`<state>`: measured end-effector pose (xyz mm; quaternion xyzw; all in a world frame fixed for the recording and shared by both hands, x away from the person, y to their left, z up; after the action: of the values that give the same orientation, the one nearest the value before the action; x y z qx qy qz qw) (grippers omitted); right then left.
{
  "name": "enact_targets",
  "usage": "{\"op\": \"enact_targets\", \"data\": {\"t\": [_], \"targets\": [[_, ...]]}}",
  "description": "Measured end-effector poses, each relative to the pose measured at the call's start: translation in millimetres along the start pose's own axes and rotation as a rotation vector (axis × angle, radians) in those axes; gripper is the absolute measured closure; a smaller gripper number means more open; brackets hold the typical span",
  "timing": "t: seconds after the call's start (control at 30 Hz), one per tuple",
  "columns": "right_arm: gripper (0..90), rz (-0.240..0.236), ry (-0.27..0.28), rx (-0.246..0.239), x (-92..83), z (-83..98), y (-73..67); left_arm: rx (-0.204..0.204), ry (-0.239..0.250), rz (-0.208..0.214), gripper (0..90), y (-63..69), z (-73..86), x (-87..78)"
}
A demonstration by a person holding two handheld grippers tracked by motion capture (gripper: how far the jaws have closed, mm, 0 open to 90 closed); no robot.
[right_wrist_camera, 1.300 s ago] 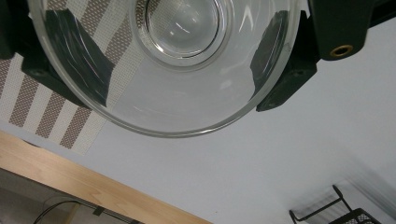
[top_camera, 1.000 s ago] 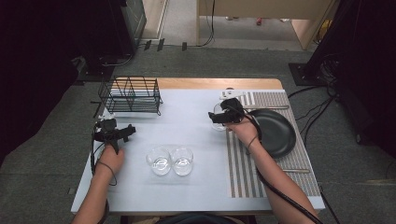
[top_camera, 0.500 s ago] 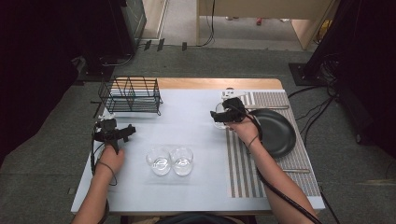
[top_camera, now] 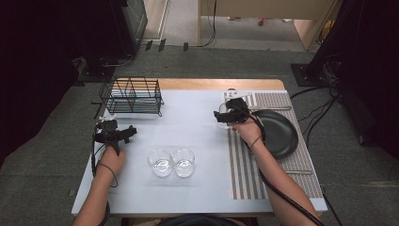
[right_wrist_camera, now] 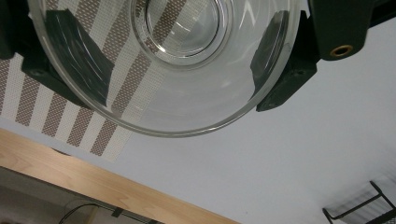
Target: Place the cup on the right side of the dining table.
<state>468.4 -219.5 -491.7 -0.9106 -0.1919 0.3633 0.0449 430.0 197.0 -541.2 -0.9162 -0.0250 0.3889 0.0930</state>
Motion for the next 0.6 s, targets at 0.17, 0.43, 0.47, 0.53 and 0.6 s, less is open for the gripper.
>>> {"op": "enact_targets", "data": {"t": [0.17,0.43,0.47,0.53,0.6], "targets": [[19.2,0.011,-0.002,0.005,0.2,0.3,3.7,0.0,0.0,0.0,0.0,0.0,0.0,0.0],[19.2,0.027,0.0,0.02,0.4,0.6,9.1,0.0,0.0,0.0,0.0,0.0,0.0,0.0],[19.2,0.027,0.0,0.02,0.4,0.6,9.1,0.0,0.0,0.0,0.0,0.0,0.0,0.0],[19.2,0.029,0.001,0.023,0.3,0.5,9.9,0.0,0.0,0.0,0.0,0.0,0.0,0.0],[19.2,0.031,0.003,0.024,0.3,0.2,11.2,0.0,0.0,0.0,0.0,0.0,0.0,0.0]]}}
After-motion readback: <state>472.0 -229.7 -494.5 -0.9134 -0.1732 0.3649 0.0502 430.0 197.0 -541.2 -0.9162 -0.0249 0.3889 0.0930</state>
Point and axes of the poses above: each handheld gripper's, and its own axes: x roughly forward along the jaws, z roughly out of its underside, y roughly to its right, the point moved 6 cm from there along x, roughly forward along the jaws, and after that the axes turned 15 degrees about x, right-handed, at the moved point
